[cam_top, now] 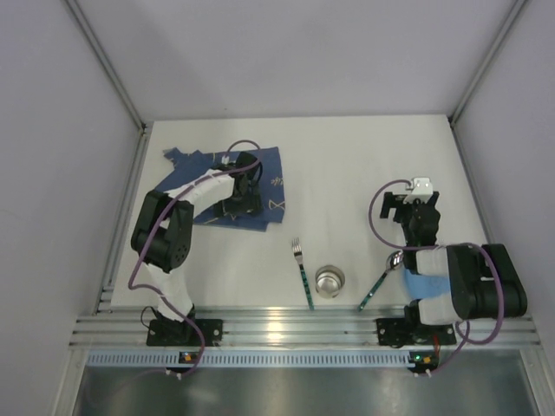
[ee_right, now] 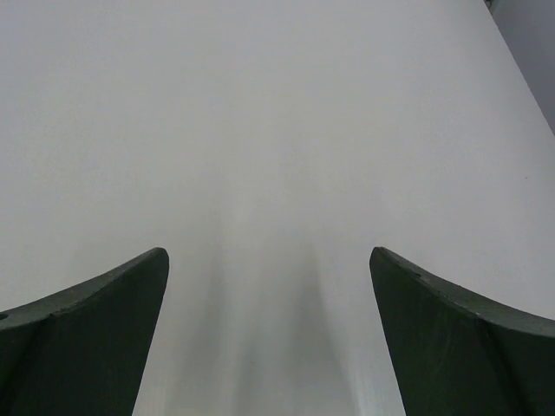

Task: Set the dinner table for one person

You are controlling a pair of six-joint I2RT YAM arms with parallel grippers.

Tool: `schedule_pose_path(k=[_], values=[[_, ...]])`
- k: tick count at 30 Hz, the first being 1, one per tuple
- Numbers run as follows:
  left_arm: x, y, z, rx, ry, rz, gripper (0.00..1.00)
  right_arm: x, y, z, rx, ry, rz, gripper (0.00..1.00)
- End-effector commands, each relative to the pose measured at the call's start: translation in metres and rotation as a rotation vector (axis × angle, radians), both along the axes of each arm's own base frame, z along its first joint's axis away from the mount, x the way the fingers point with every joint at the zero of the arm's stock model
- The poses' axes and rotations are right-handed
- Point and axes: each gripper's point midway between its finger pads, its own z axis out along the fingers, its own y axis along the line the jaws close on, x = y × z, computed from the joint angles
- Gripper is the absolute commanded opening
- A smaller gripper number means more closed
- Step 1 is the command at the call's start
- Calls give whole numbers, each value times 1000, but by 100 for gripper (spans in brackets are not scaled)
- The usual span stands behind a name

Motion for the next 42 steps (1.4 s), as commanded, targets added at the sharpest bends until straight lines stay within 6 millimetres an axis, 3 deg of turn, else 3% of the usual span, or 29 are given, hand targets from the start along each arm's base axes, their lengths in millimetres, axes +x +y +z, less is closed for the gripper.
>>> schedule_pose_path(k=[1,2,3,4,6,7,8,9,10,11,12,13,15,17,18,19,23,26,30,34,36,39,42], values=[[6,-12,-15,-23,55,20,99,17,16,71,-50,-83,38,100],[10,-11,-13,-11,49,42,99,17,39,85,-48,-67,69,100],[11,-9,-12,-9,37,92,99,10,49,87,-69,14,87,100],[15,-2,0,13,-12,132,99,21,61,130,-77,-48,93,100],[17,1,13,-5,-72,211,99,21,101,152,-94,-49,204,100],[21,4,29,-15,-125,240,99,29,110,180,-40,-95,213,100],[24,4,36,-28,-152,260,99,33,116,183,185,-76,159,100],[28,8,43,-43,-183,312,99,38,109,151,283,44,53,100],[31,10,53,-57,-212,334,99,44,112,158,368,73,29,100],[37,11,60,-78,-242,355,99,48,124,151,403,131,93,100],[43,15,65,-93,-264,380,99,44,143,117,418,290,151,100],[47,19,71,-96,-288,400,99,48,153,121,436,317,175,100],[58,33,77,-90,-320,450,99,39,178,94,431,433,210,100],[67,49,63,-103,-265,499,99,26,200,92,402,451,272,100],[69,51,40,-101,-195,507,99,21,202,87,386,456,270,100],[72,55,32,-104,-166,522,99,17,208,88,383,453,288,100],[102,62,13,-142,-163,527,99,-5,229,84,369,482,363,100],[116,62,7,-158,-165,528,99,-18,233,78,352,499,383,100],[118,60,-11,-182,-130,553,99,-31,233,68,323,534,403,100],[113,49,-42,-215,-44,532,98,-40,226,57,290,576,397,100],[106,39,-61,-240,29,492,86,-44,222,56,271,579,393,100],[105,29,-63,-228,41,387,46,-47,216,60,253,565,388,100],[107,23,-57,-184,18,271,15,-49,211,64,239,555,383,100]])
